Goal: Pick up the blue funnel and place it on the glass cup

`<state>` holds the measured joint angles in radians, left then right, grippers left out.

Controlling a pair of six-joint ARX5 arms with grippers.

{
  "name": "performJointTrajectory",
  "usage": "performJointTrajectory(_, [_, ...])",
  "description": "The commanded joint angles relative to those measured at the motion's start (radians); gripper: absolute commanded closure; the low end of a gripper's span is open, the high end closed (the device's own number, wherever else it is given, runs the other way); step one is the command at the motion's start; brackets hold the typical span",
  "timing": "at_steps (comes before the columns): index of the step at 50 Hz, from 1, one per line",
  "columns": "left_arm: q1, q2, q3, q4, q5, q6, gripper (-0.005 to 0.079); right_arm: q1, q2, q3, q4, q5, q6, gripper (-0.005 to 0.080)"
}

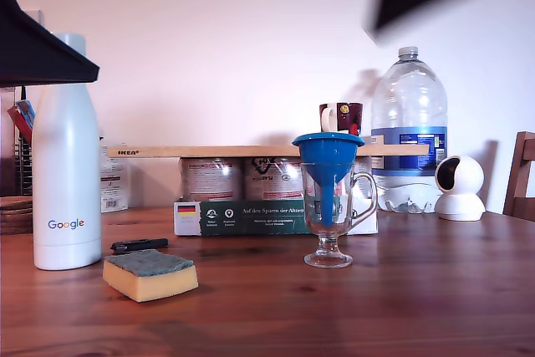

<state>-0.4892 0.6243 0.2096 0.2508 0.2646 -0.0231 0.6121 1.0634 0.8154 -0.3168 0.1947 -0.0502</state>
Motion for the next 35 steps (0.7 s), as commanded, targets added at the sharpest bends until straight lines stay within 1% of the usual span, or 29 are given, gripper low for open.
performJointTrajectory(1, [0.02, 0.004, -0.017, 0.013, -0.01, -0.003, 0.0766, -0.04, -0.039, -0.047, 0.051, 0.006, 0.024, 0.0747])
performJointTrajectory(6, [0.066, 0.004, -0.017, 0.013, -0.018, -0.003, 0.0766, -0.119, -0.095, -0.116, 0.089, 0.006, 0.027, 0.0747])
performJointTrajectory(11, [0.119, 0.004, -0.017, 0.012, -0.01, -0.003, 0.0766, -0.201, -0.146, -0.168, 0.107, -0.016, 0.024, 0.0747])
performJointTrajectory(20, [0.196, 0.004, -0.017, 0.012, -0.009, -0.028, 0.0766, -0.353, -0.256, -0.255, 0.143, -0.084, 0.024, 0.0747])
performJointTrajectory(29, [0.237, 0.004, -0.017, 0.008, -0.008, -0.032, 0.0766, -0.476, -0.393, -0.343, 0.151, -0.141, 0.027, 0.0747])
performJointTrajectory(35, [0.259, 0.002, -0.017, 0.008, -0.009, -0.032, 0.0766, -0.532, -0.496, -0.401, 0.146, -0.18, 0.04, 0.0747])
